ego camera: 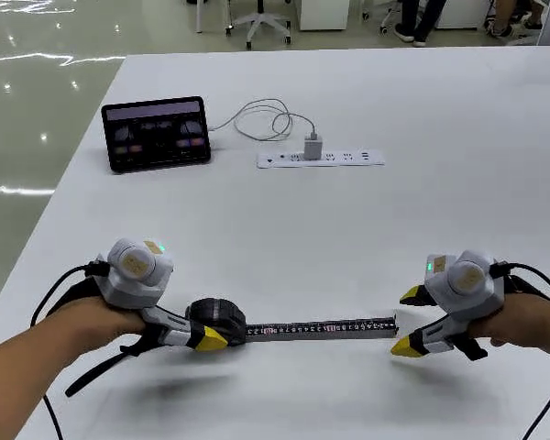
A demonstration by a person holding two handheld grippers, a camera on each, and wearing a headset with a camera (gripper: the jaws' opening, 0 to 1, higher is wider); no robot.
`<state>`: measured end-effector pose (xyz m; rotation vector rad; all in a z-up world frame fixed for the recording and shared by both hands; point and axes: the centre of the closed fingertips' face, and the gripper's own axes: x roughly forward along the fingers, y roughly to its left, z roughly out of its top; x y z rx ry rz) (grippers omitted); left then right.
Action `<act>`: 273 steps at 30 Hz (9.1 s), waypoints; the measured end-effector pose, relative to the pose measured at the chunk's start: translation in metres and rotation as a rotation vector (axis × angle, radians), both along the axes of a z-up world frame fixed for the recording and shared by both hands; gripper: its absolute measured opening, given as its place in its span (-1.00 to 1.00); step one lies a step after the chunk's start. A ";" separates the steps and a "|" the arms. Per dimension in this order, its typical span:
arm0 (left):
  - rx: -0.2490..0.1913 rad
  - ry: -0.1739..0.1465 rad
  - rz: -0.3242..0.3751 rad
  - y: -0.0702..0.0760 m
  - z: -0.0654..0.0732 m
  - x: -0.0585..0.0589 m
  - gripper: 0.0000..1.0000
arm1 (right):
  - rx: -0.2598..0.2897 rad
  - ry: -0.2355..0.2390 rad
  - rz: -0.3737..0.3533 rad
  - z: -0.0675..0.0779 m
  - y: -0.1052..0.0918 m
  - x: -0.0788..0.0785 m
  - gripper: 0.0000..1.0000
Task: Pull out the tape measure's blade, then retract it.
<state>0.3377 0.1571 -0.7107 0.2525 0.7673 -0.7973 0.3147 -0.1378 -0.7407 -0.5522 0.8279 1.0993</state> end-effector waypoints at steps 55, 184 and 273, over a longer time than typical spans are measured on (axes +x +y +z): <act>-0.142 -0.152 0.276 0.047 0.028 -0.081 1.00 | 0.228 -0.155 -0.426 0.043 -0.059 -0.067 0.90; -0.199 -0.194 0.617 -0.028 0.003 -0.003 1.00 | -0.192 0.055 0.432 -0.011 0.013 -0.003 -0.47; -0.137 -0.031 0.761 -0.016 -0.027 -0.011 0.29 | -0.247 0.068 0.300 -0.020 0.023 0.000 -0.78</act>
